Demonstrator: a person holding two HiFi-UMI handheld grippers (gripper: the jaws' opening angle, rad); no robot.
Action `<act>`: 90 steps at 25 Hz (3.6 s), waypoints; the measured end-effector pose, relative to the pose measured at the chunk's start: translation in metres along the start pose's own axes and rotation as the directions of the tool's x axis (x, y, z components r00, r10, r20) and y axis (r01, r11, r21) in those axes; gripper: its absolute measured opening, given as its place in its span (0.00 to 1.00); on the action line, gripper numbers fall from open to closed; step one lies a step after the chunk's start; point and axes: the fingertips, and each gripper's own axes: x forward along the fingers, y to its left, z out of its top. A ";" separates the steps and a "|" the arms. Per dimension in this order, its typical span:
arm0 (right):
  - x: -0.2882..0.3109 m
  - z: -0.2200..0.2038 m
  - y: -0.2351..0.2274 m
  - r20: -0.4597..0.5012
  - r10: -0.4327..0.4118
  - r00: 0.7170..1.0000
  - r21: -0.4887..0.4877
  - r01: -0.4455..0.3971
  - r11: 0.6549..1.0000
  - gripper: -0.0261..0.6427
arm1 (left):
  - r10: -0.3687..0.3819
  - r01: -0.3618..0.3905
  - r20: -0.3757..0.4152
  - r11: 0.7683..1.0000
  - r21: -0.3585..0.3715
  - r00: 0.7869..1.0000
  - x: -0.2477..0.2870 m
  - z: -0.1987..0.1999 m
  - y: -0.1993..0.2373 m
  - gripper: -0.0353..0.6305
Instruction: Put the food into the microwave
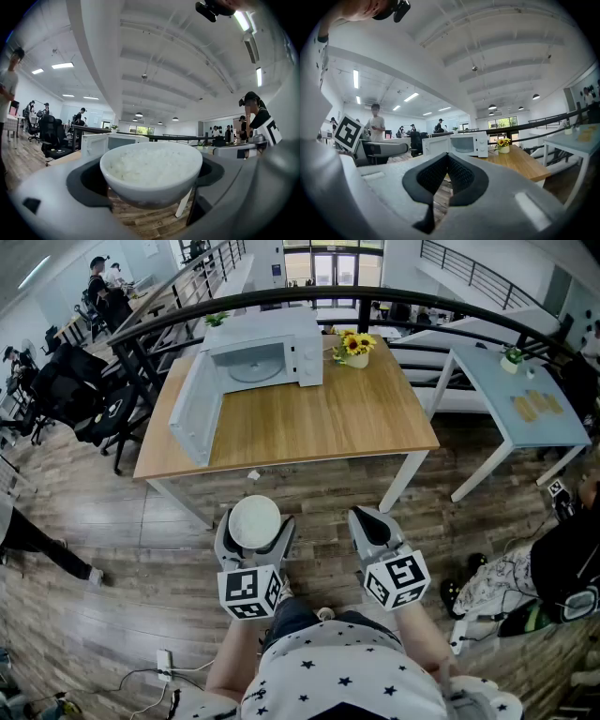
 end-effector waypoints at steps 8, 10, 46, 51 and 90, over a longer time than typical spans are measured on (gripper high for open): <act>-0.002 -0.006 0.004 -0.001 0.007 1.000 0.004 -0.007 1.000 0.05 | -0.002 0.002 0.002 1.000 -0.005 1.000 -0.005 -0.004 -0.002 0.82; -0.002 -0.008 0.006 -0.003 0.012 1.000 0.004 -0.012 1.000 0.05 | 0.002 -0.002 0.002 1.000 -0.006 1.000 -0.006 -0.004 0.000 0.82; 0.186 0.026 -0.094 -0.029 0.019 0.999 0.018 -0.019 1.000 0.05 | -0.016 0.016 -0.001 1.000 -0.027 1.000 0.203 0.029 0.079 0.82; 0.227 0.036 -0.110 -0.019 -0.007 1.000 0.019 0.007 1.000 0.05 | -0.042 0.042 -0.002 0.999 -0.023 0.999 0.244 0.037 0.098 0.82; 0.460 0.055 -0.151 -0.045 0.043 0.998 0.002 -0.043 0.999 0.05 | -0.051 0.051 -0.062 0.999 -0.005 0.997 0.457 0.040 0.228 0.82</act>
